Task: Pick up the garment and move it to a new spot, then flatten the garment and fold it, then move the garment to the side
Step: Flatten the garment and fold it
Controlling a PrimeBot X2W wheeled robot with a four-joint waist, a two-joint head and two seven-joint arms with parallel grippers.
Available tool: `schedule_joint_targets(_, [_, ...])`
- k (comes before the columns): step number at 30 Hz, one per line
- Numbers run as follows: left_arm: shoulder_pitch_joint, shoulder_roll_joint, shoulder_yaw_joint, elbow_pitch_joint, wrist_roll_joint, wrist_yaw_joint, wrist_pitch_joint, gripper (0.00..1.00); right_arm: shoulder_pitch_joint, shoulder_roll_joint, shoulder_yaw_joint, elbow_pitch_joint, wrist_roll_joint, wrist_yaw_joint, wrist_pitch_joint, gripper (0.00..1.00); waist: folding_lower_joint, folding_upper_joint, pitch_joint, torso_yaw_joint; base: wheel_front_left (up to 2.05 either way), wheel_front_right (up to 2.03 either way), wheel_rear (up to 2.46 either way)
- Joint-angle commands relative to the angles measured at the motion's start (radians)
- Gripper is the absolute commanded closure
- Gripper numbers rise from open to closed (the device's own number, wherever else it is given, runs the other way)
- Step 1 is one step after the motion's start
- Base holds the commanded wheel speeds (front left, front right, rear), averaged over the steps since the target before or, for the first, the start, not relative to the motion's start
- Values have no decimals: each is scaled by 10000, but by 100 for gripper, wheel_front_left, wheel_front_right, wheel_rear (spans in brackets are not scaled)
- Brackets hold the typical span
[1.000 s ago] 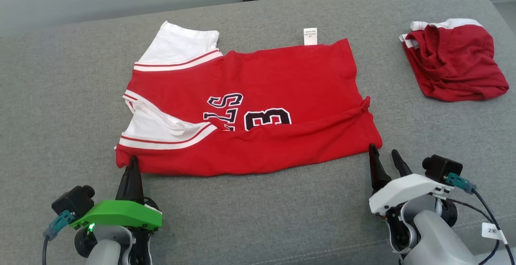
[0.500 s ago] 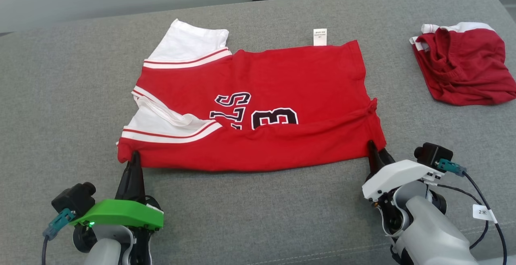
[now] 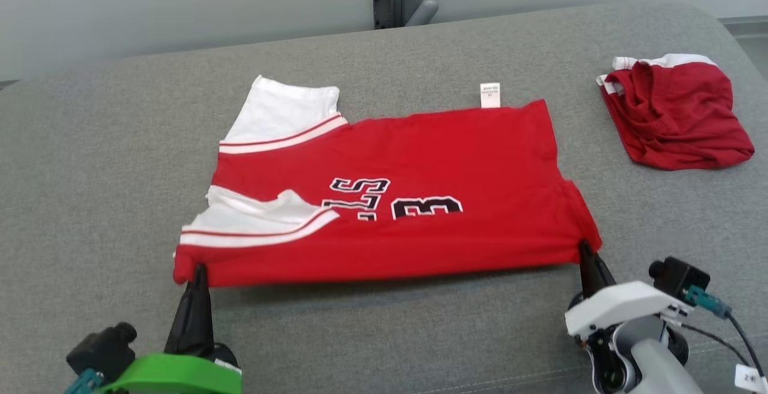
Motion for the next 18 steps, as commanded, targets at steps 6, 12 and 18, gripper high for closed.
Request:
schedule_joint_targets(6, [1476,62,-54,-596,-91,437,391,100,1348,-79,-397,-665,-90,-22,347,100,0,95,-181,-218,0,0,0])
schedule_joint_targets(12, [1992,-32,-242,-172,2,831,581,100,1912,-63,-498,-1011,10,-22,607,100,0,95,-181,-252,0,0,0])
schedule_joint_targets(18, [1754,-180,-387,215,-17,987,624,83,1887,-60,-443,-863,20,-22,480,0,0,95,-186,-284,0,0,0])
